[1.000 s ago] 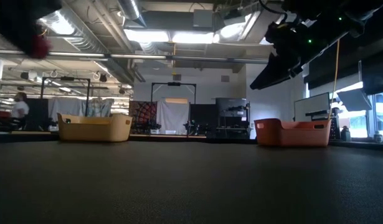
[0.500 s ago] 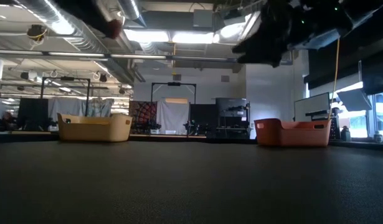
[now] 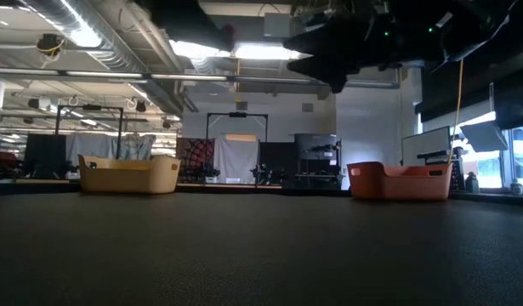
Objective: Sort produce into baskets
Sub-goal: Put the red chili pepper into the gray bin
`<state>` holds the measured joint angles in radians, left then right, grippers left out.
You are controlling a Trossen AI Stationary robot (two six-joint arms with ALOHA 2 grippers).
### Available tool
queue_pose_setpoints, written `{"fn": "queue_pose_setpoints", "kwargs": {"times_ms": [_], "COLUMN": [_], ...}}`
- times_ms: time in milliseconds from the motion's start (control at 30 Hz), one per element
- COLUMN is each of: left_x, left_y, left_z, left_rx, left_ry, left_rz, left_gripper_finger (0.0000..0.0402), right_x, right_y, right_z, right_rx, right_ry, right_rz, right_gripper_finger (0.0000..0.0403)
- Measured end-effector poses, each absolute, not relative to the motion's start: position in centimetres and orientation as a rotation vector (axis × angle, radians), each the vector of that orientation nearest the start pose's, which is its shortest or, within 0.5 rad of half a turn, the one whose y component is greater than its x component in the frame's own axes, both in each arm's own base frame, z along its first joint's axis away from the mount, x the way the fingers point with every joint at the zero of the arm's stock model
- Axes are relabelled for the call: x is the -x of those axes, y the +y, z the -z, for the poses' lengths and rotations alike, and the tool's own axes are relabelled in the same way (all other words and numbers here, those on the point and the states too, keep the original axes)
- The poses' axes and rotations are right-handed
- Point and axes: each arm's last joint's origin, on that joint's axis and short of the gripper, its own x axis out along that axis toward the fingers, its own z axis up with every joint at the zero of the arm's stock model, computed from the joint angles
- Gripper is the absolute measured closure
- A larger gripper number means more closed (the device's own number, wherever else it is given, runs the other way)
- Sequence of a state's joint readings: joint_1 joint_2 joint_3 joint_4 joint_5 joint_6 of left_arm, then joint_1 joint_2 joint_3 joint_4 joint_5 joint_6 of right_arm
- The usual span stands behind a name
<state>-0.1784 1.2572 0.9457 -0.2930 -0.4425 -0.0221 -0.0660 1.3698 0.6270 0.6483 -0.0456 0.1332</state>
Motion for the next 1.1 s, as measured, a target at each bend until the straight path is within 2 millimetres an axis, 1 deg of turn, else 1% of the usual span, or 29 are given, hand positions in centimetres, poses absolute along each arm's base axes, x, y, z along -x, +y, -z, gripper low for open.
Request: {"fn": "queue_pose_setpoints", "kwargs": {"times_ms": [100, 267, 400, 467, 600, 700, 833, 1100], "left_x": [-27.1, -27.6, -28.0, -28.4, -28.9, -29.0, -29.1, -29.1], "left_y": [-2.7, -2.0, -2.0, -2.1, -2.4, -2.5, -2.7, -2.9], "left_z": [-28.3, -27.9, -27.8, -27.8, -27.3, -27.0, -27.0, -26.9], "left_rx": [-0.146, -0.118, -0.108, -0.099, -0.093, -0.09, -0.084, -0.094], "left_ry": [0.507, 0.423, 0.382, 0.354, 0.365, 0.375, 0.375, 0.376], "left_rz": [-0.277, -0.301, -0.301, -0.294, -0.238, -0.231, -0.22, -0.211], "left_gripper_finger": [0.032, 0.032, 0.032, 0.032, 0.032, 0.032, 0.032, 0.032], "right_x": [-29.2, -30.0, -30.5, -31.0, -32.1, -33.0, -33.6, -33.7], "right_y": [-1.1, 0.1, 0.1, 0.1, 0.2, 0.5, 0.5, 0.5], "right_z": [-22.8, -22.7, -22.6, -22.5, -22.7, -22.7, -22.7, -22.5], "right_rx": [-0.117, -0.054, -0.043, -0.044, -0.042, -0.04, -0.035, -0.009], "right_ry": [0.039, -0.073, -0.154, -0.15, -0.155, -0.156, -0.144, -0.14], "right_rz": [-0.003, -0.041, -0.032, -0.028, -0.057, -0.093, -0.1, -0.106], "right_gripper_finger": [0.0196, 0.0196, 0.0196, 0.0196, 0.02, 0.022, 0.0262, 0.0341]}}
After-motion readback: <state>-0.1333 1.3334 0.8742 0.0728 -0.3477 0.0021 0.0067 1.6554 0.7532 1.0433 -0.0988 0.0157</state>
